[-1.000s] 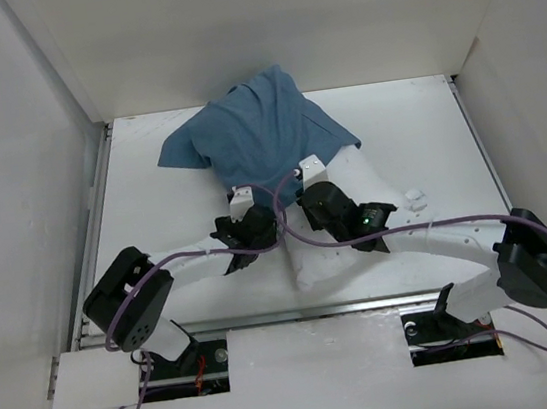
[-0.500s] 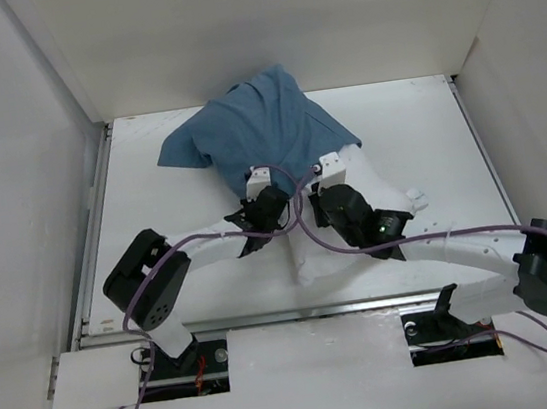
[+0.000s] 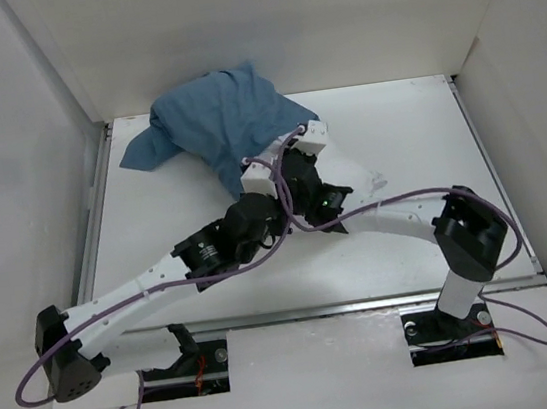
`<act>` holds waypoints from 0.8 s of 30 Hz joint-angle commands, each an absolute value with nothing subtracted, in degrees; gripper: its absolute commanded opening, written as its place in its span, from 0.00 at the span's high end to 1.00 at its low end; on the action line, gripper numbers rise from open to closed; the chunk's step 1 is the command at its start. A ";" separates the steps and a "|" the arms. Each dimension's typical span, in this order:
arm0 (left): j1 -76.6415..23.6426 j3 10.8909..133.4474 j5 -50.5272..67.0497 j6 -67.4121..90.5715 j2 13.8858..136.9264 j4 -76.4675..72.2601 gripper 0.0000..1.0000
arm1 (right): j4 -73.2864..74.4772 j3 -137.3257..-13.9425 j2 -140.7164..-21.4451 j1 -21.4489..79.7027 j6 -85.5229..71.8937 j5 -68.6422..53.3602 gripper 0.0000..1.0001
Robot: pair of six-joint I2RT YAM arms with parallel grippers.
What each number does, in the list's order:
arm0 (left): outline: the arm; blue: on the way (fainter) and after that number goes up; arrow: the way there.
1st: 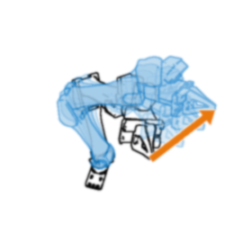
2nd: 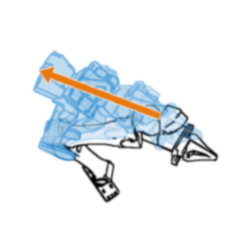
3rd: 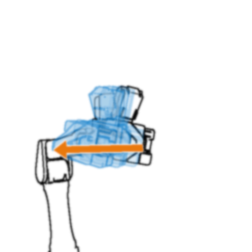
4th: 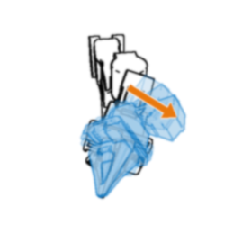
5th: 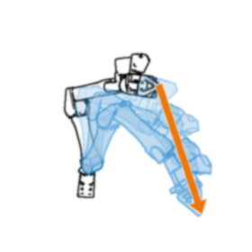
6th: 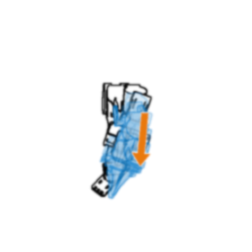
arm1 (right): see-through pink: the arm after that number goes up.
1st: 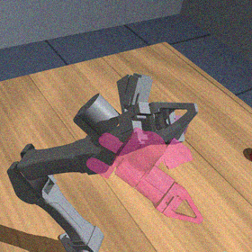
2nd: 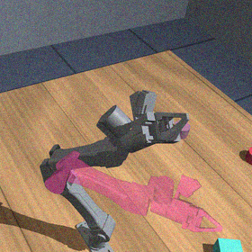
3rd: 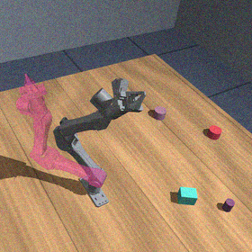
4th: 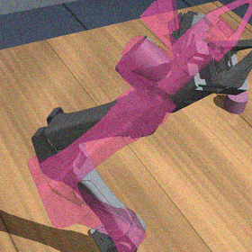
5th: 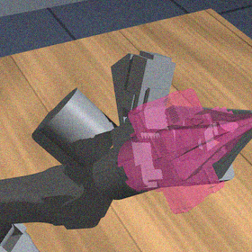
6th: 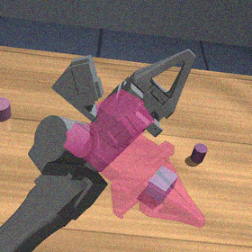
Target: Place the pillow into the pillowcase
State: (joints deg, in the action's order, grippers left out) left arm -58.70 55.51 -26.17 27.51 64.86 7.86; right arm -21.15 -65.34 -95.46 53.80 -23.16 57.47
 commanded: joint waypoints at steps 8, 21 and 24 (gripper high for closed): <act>-65.57 54.58 -6.31 36.02 55.73 13.18 1.00 | -16.26 -78.49 -103.54 47.02 -44.65 55.65 1.00; -65.57 58.54 -33.73 52.37 52.21 32.86 0.03 | -19.98 -58.10 -80.90 44.82 -29.45 12.13 0.00; -65.57 58.54 -35.86 54.58 52.21 34.19 0.00 | -13.14 -57.30 -75.96 40.88 -29.44 12.66 0.00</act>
